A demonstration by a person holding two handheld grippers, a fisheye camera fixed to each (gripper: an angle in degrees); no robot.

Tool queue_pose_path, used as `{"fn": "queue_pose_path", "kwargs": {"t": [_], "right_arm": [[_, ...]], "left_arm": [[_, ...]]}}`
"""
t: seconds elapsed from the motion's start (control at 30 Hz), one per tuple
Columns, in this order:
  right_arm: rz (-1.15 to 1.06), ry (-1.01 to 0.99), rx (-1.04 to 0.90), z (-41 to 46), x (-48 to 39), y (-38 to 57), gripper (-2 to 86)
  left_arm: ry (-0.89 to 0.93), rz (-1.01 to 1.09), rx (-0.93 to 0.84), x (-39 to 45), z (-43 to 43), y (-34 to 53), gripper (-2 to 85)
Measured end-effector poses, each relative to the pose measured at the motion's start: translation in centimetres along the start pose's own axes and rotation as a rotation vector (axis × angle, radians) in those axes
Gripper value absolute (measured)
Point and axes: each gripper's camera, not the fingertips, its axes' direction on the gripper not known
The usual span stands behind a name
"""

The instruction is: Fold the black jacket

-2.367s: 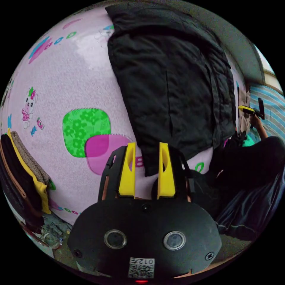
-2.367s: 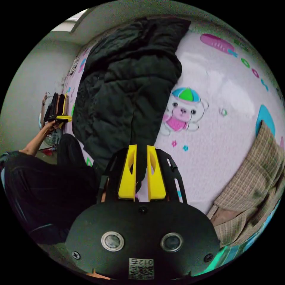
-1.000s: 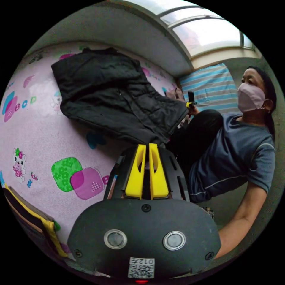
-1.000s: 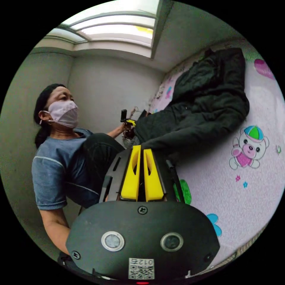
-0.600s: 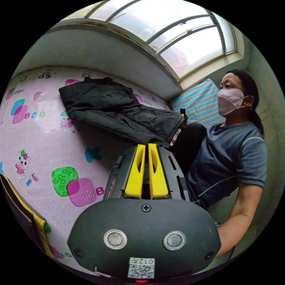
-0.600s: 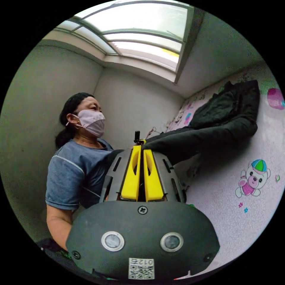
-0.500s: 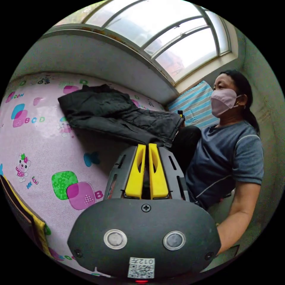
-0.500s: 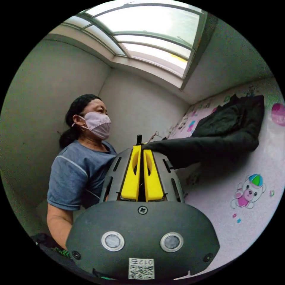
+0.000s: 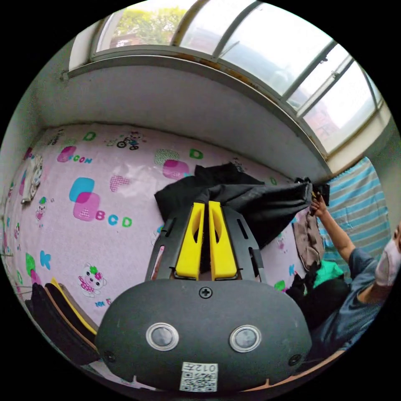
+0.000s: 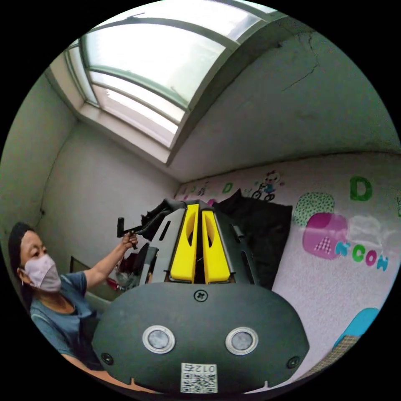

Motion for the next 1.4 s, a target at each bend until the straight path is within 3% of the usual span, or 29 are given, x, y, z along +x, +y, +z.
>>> {"fn": "queue_pose_path", "kwargs": {"t": [0.4,0.53,0.67,0.73,0.97,1.13,1.23,1.4], "right_arm": [[0.071,0.335,-0.063,10.2,2.9,-10.9,-1.0],[0.212,0.409,-0.147,12.4,5.3,-12.0,-0.9],[0.091,0.398,-0.165,11.4,3.3,-12.3,-0.8],[0.052,0.393,-0.178,10.4,2.5,-12.2,-0.6],[0.205,0.181,-0.126,8.0,2.8,-15.0,0.2],[0.165,0.409,-0.251,12.2,1.0,-19.8,0.5],[0.31,0.382,-0.134,12.8,2.0,-20.8,2.2],[0.321,0.308,-0.224,13.2,1.6,-22.0,5.3]], "left_arm": [[-0.126,-0.117,-0.086,-1.8,12.9,-8.5,1.6],[-0.132,-0.251,-0.165,-4.0,16.3,-8.1,4.1],[-0.1,-0.203,-0.077,-4.0,14.2,-6.1,6.8],[-0.18,-0.173,-0.033,-3.8,11.3,-3.8,8.4],[-0.132,-0.069,-0.116,-2.5,8.2,3.8,11.2],[0.005,-0.121,-0.185,-1.9,10.2,6.8,13.5],[0.033,-0.136,-0.194,-1.8,10.7,7.0,14.2],[0.008,-0.111,-0.238,-1.4,10.0,7.5,15.0]]}}
